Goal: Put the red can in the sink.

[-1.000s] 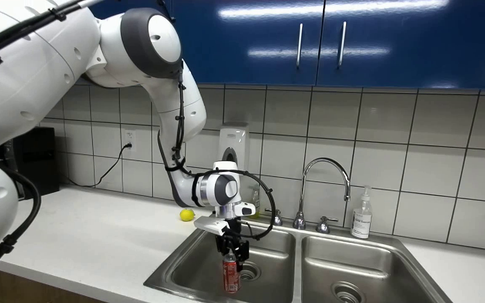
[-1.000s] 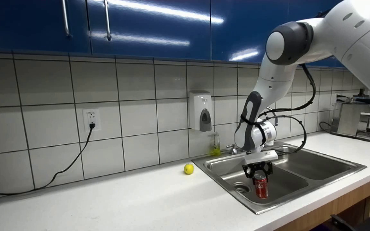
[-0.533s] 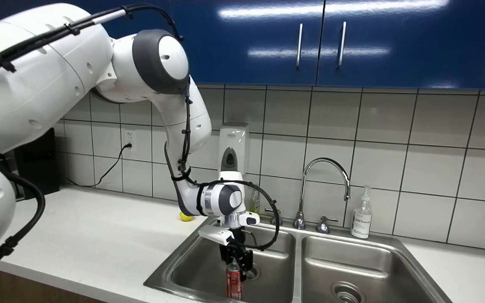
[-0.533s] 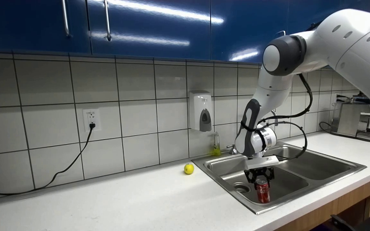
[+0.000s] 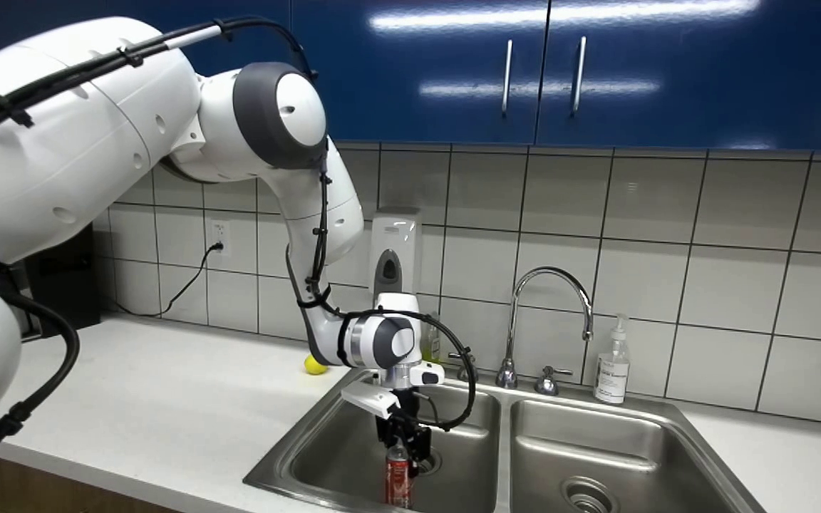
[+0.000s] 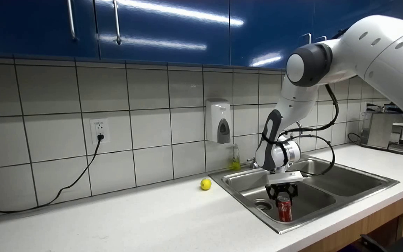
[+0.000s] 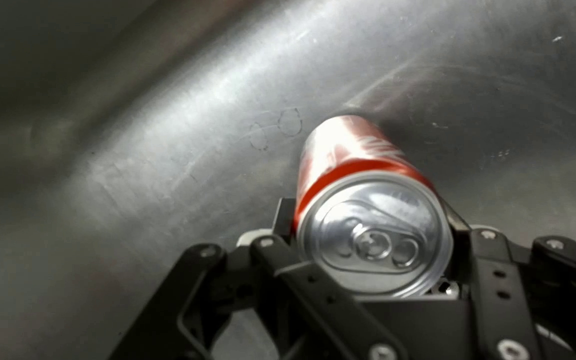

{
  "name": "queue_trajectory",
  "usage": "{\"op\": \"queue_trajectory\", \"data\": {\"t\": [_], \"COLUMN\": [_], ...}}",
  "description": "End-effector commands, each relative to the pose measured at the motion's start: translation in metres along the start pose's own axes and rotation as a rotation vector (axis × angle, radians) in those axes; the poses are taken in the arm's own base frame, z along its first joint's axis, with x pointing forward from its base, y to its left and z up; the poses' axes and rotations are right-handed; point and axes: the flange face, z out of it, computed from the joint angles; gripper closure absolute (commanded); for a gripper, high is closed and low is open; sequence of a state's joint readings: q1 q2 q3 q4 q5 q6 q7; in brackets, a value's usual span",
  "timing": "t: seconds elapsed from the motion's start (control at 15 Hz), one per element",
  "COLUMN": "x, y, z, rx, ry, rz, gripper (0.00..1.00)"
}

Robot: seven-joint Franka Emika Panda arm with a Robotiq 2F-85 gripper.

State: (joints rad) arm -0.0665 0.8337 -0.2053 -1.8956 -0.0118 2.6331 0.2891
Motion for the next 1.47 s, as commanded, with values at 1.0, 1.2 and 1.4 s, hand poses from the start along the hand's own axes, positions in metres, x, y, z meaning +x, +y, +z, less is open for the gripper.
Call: {"op": "queue_trajectory", "data": {"t": [1.0,1.2,1.4], "x": [0.004,0.002,-0.001], "y": [0.021,0.020,0.015], "z": [-0.013,-0.017,-0.023], "rx": [-0.022,-0.021,-0.016], "ry": [-0.034,-0.044,-0.055], "rz": [0.034,0.021,0.007], "gripper": [0.00,0.00,0.00]}}
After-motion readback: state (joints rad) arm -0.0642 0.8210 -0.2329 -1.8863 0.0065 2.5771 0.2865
